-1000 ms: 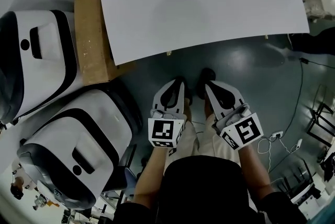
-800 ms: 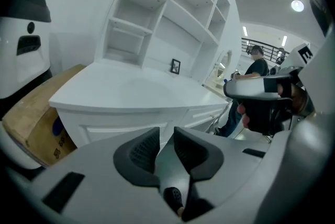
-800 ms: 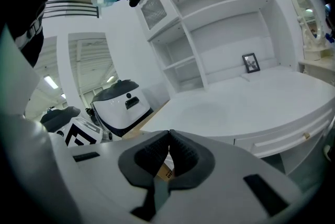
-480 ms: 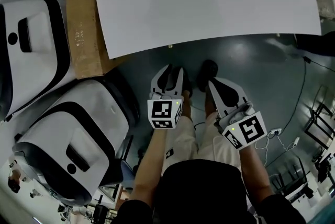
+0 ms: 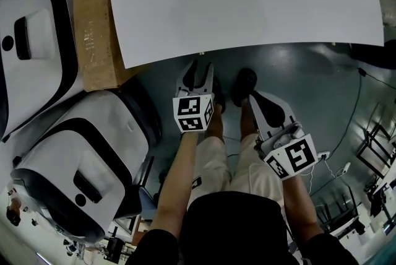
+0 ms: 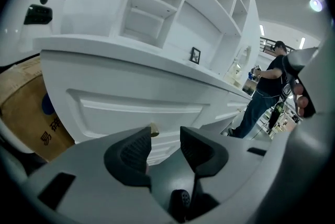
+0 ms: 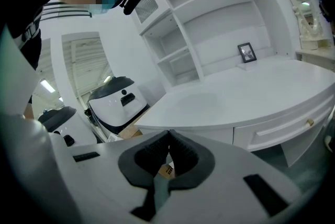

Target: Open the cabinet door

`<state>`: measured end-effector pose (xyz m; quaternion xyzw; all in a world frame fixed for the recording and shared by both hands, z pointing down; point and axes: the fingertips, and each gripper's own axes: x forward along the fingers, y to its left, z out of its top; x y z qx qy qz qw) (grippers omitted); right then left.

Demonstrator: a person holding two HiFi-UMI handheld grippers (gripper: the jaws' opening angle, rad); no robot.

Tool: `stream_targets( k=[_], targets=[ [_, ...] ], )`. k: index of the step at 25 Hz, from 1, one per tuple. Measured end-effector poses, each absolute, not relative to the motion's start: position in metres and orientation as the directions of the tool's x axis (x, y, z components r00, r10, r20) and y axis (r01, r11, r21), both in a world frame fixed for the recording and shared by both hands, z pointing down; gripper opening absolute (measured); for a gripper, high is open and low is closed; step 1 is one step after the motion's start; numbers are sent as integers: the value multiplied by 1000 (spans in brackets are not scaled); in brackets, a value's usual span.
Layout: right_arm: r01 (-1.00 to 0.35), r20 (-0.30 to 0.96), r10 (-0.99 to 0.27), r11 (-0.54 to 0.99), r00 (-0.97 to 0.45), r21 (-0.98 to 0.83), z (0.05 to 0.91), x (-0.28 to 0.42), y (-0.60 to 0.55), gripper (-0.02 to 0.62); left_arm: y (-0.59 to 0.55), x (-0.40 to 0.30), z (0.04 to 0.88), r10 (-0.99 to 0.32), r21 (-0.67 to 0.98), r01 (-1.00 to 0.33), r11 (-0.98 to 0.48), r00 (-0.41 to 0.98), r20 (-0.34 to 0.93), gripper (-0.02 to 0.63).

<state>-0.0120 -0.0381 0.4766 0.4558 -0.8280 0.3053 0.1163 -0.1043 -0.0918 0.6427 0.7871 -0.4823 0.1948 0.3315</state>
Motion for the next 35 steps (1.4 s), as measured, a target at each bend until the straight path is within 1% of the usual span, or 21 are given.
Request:
stream_targets(
  k=[5,10,19,28,35],
  targets=[
    [-833,475,-689,391,-547,-392,475,-12,-40,17,-100,-105,659,-623,333,-892,-306,452,638,173],
    [-838,480,-693,381,-538,-391,476,-10,-39,17,-108,-105,676,-620,364,-894,-262,445,646,173],
    [-842,493,-689,365,-531,-398,480,-4,-35,17,-121,-101,685,-626,369,-902,-223,423,655,172],
    [-850,497,-697,349,-517,-395,481,0,-35,17,-124,-105,688,-639,344,-918,-197,386,665,91],
    [-855,505,-698,334,-508,-398,482,-1,-30,17,-123,-106,689,-650,350,-921,-172,373,661,84]
  ],
)
